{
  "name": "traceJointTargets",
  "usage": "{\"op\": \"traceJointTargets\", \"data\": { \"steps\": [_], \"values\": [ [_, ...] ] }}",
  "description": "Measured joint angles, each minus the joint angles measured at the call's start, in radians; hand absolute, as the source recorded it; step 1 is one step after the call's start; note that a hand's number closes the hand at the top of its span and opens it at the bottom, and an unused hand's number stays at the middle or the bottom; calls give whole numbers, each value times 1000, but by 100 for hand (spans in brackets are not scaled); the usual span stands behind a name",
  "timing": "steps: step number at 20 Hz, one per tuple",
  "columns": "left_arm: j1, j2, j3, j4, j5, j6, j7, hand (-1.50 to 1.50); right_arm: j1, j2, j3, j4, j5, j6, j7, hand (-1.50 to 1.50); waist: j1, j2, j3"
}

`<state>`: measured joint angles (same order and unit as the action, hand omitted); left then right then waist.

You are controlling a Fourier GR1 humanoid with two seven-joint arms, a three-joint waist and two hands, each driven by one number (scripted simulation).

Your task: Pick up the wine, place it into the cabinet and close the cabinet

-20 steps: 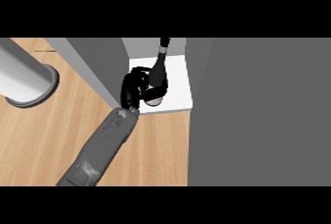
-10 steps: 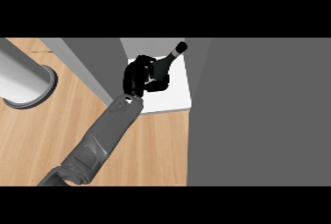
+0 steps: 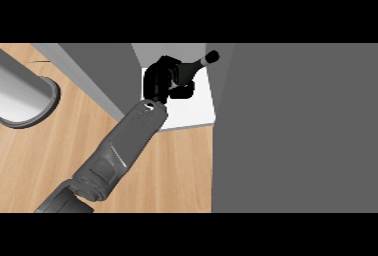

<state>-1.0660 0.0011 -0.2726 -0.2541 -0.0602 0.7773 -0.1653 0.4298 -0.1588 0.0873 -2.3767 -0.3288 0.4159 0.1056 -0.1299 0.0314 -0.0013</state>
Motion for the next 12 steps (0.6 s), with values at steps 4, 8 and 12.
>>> {"op": "traceJointTargets", "data": {
  "steps": [4, 8, 12],
  "values": [
    [-19, 0, -20, 21, 17, 22, 31, 150, -1, -9, -15, 4, -10, 18, -13, -150, -11, 1, 0],
    [-50, -1, -55, 59, 13, 37, 92, 150, -10, -8, -4, 8, -17, 19, -6, -150, -18, 3, 1],
    [-67, -1, -87, 97, -1, 77, 149, 150, -8, -18, -18, 9, -25, 26, -4, -150, -23, 4, 1]
  ]
}}
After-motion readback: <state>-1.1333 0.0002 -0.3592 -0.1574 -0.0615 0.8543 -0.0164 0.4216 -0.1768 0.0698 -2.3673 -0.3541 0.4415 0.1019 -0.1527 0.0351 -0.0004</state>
